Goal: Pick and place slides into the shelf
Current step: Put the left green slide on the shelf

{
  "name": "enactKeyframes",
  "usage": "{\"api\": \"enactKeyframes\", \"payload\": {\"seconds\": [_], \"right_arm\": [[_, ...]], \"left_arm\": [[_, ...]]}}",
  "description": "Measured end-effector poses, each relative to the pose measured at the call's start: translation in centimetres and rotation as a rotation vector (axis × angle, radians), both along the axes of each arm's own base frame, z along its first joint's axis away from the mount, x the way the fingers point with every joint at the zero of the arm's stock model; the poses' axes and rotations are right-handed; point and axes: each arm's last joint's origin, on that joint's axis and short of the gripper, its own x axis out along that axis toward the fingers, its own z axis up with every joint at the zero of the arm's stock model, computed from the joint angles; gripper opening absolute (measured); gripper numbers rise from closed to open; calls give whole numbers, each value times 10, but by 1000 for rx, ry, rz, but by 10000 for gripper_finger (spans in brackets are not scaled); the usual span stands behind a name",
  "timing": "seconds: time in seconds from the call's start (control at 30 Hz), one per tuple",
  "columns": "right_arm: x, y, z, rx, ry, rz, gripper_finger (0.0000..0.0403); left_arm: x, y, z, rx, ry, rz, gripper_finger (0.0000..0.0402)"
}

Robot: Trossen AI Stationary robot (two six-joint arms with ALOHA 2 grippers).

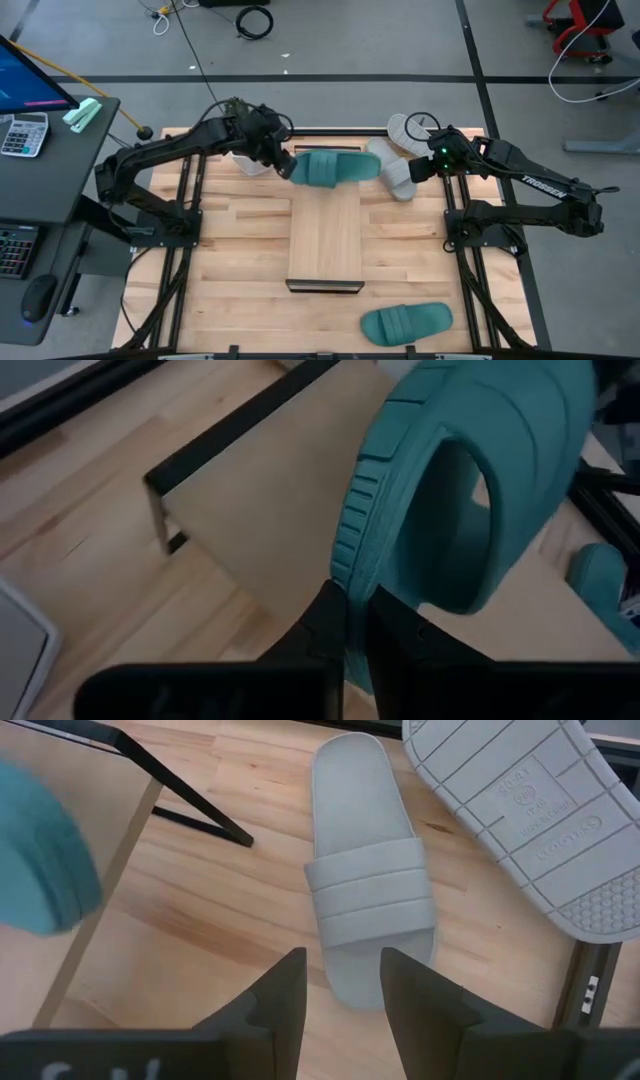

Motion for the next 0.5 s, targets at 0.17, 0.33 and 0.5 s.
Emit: {"api": "enactKeyframes", "payload": {"seconds": [0.17, 0.33, 0.5], "right_arm": [[0, 0, 0, 0, 0, 1, 137], [0, 0, 0, 1, 0, 0, 137], [0, 0, 0, 0, 1, 0, 137]], "left_arm": [[-3, 3, -2, -3, 23, 4, 23], [-7, 9, -2, -1, 36, 19, 25], [-12, 16, -4, 10, 69, 37, 24]]}}
